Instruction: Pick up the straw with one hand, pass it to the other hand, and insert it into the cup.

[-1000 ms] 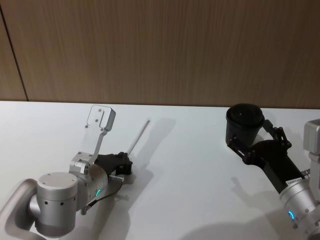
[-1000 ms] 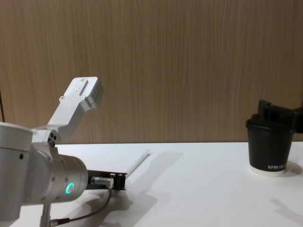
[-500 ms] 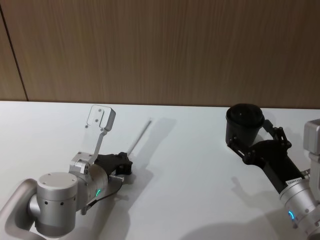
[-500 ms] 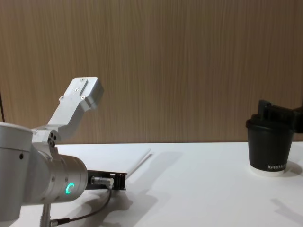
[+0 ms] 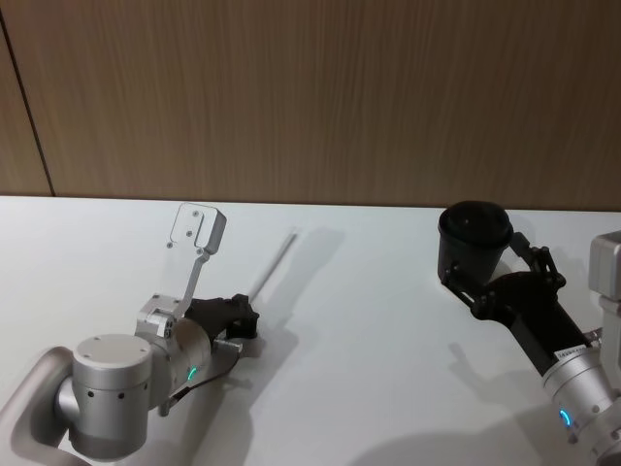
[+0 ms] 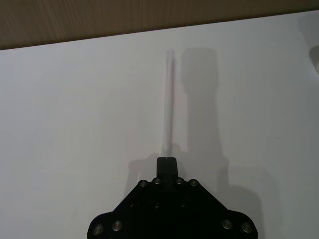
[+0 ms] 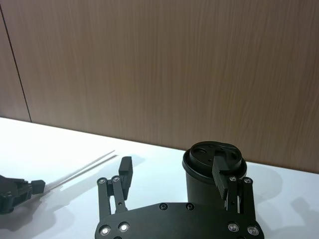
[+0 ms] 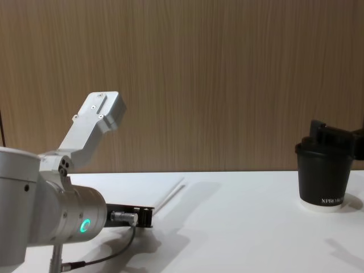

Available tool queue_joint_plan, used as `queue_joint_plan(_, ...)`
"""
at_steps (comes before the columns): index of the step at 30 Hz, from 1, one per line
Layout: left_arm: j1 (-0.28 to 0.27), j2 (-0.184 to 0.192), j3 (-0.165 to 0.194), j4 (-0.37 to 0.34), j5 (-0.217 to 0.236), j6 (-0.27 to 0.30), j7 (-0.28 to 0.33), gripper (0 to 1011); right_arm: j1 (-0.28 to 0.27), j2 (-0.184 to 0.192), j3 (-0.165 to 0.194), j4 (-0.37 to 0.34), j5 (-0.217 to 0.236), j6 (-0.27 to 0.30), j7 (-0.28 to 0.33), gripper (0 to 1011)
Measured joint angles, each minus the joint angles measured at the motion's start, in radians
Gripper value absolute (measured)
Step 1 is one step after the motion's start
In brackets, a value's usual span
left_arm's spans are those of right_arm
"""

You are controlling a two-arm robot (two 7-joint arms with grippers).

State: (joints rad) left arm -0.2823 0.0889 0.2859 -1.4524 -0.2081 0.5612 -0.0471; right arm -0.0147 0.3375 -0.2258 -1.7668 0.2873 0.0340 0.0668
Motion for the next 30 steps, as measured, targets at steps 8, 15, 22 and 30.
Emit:
queue_joint_plan(8, -0.001, 0.011, 0.014, -0.001, 0.011, -0.045, -0.029, 0, 0.000, 0.000, 0.000, 0.000, 0.000, 0.000, 0.000, 1001)
queue_joint_plan(15, 0.001, 0.034, 0.028, -0.025, 0.027, -0.110, -0.070, 0, 0.000, 0.000, 0.000, 0.000, 0.000, 0.000, 0.000, 1001)
queue_joint_plan(22, -0.003, 0.058, 0.039, -0.052, 0.040, -0.165, -0.106, 0, 0.000, 0.000, 0.000, 0.000, 0.000, 0.000, 0.000, 1001)
queue_joint_plan(30, -0.020, 0.096, 0.053, -0.084, 0.059, -0.252, -0.169, 0, 0.000, 0.000, 0.000, 0.000, 0.000, 0.000, 0.000, 1001)
